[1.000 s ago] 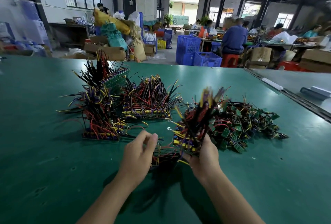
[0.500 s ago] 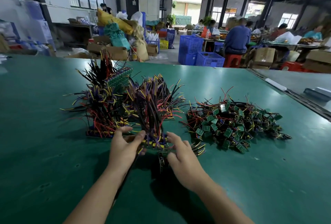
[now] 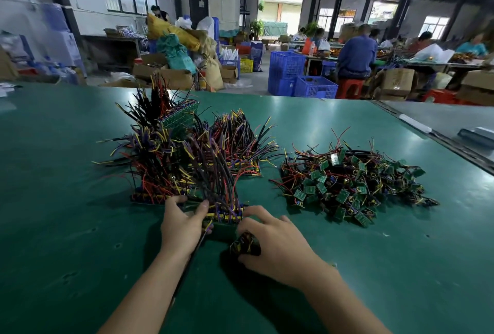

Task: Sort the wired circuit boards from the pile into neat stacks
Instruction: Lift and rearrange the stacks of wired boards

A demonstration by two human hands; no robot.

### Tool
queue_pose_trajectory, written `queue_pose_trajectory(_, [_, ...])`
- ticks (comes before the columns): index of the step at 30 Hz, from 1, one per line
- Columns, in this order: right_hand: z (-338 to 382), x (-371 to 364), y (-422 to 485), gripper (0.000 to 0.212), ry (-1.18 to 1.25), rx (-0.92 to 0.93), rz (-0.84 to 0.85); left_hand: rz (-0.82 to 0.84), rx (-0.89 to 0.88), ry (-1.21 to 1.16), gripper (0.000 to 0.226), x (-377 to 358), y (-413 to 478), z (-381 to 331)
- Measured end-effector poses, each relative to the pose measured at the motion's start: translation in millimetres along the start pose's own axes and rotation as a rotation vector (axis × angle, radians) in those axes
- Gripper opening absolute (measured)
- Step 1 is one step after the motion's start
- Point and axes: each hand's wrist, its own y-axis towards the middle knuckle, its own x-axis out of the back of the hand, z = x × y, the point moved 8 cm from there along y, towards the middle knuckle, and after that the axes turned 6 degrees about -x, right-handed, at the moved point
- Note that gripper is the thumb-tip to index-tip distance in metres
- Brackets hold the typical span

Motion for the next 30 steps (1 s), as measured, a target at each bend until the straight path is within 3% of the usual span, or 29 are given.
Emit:
queue_pose_trajectory(4, [-1.5, 21.6, -6.0, 0.035, 0.231, -0.007, -0.098, -0.014, -0.057, 0.128, 0.020, 2.8, -3.5, -7.1])
queue_pose_trajectory(6, [-11.6, 37.8, -9.3, 0.035, 0.369, -0.098, -0.231, -0.002, -0.116, 0.325, 0.018, 3.0, -7.8, -16.0])
queue_pose_trajectory(9, [-33.1, 51.4, -14.8, 0.037, 0.739, -0.294, -0.382, 0.005, -0.169, 0.437, 0.018, 3.3, -13.5, -27.1])
queue_pose_trajectory(12, [-41.3, 41.4, -13.2, 0.038, 1.164, -0.392, -0.306, 0.079, -0.189, 0.583, 0.020, -5.8, -19.3, -30.1])
queue_pose_trajectory(17, [-41.1, 21.4, -9.6, 0.041, 1.413, -0.467, -0.235, 0.038, -0.163, 0.737, 0.040, -3.7, -26.6, -33.9])
queue_pose_trajectory(20, [-39.8, 17.7, -6.6, 0.036, 1.433, -0.437, -0.180, -0.158, -0.486, 0.791, 0.033, 0.2, -42.7, -66.0])
queue_pose_trajectory(22, [-39.9, 19.3, -6.1, 0.039, 1.346, -0.420, -0.171, -0.259, -0.703, 0.622, 0.018, 2.3, -57.5, -89.1])
queue_pose_trajectory(24, [-39.4, 18.5, -6.9, 0.041, 1.214, -0.413, -0.156, -0.088, -0.740, 0.314, 0.013, -7.9, -62.0, -95.0])
queue_pose_trajectory(26, [-38.1, 17.1, -7.5, 0.036, 1.107, -0.389, -0.128, 0.249, -0.618, 0.112, 0.014, -34.6, -66.6, -86.7])
queue_pose_trajectory(28, [-39.1, 16.0, -7.5, 0.043, 1.053, -0.370, -0.114, 0.559, -0.482, 0.060, 0.026, -61.3, -77.3, -73.1])
queue_pose_trajectory(30, [-42.2, 19.7, -7.0, 0.055, 1.027, -0.366, -0.141, 0.661, -0.398, 0.029, 0.034, -70.7, -81.8, -64.0])
